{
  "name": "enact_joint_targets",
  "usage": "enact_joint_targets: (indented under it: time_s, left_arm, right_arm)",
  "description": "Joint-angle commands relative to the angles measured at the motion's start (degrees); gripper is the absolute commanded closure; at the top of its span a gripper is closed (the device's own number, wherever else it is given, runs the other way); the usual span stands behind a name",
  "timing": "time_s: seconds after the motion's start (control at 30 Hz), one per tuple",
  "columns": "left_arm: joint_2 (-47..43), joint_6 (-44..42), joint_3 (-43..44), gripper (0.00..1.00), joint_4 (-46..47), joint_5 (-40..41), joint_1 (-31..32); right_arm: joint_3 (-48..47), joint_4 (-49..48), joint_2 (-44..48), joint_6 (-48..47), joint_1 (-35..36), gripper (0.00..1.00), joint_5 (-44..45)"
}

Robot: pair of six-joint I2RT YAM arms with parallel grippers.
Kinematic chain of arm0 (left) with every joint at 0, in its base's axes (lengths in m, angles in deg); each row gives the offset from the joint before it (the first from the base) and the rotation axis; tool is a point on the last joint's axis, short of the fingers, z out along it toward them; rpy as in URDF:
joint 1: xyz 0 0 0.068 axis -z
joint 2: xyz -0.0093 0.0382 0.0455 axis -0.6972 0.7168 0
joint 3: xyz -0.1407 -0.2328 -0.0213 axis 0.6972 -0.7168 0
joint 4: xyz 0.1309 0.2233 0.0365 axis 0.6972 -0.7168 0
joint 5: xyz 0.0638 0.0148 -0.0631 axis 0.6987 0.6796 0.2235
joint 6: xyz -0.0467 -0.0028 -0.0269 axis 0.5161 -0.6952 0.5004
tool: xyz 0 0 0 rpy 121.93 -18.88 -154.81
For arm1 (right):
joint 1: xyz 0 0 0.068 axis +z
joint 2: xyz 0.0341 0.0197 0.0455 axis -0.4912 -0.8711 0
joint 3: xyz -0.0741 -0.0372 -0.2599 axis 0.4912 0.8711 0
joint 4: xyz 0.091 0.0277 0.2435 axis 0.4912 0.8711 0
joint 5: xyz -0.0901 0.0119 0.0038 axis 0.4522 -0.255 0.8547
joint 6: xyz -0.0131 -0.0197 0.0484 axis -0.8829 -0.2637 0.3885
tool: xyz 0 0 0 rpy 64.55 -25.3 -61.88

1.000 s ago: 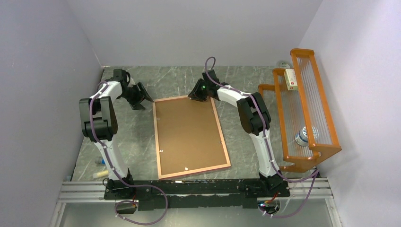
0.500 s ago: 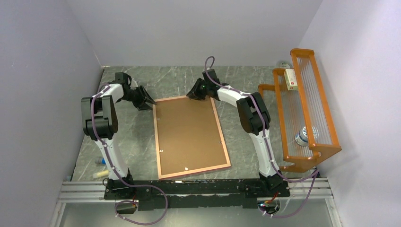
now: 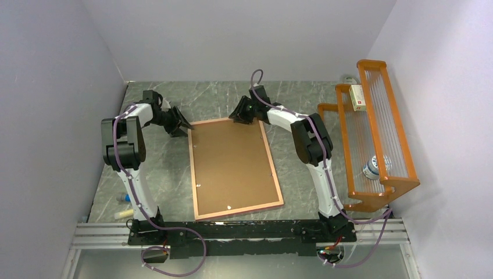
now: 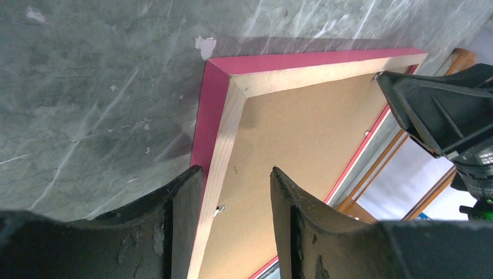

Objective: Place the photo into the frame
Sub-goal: Install the photo frame at the center of the board.

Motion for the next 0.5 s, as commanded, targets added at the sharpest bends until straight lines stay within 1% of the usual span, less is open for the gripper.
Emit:
enact_joint_targets:
  time_s: [0.0, 0.17, 0.47]
  left_arm:
    - [-0.4, 0.1, 1.8, 0.49, 0.1, 0.9, 0.2]
    - [-0.2, 0.3, 1.7, 0.51, 0.4, 1.3, 0.2]
    - [0.4, 0.5, 1.9, 0.52, 0.4, 1.1, 0.2]
  right_arm:
    - [1.6, 0.9, 6.9, -2.1, -0.6, 0.61, 4.8]
    - [1.8, 2.6, 6.3, -1.2, -1.3, 0.6, 5.6]
    - [-0.2, 3.2, 3.3, 0.0, -1.3, 0.62, 2.9]
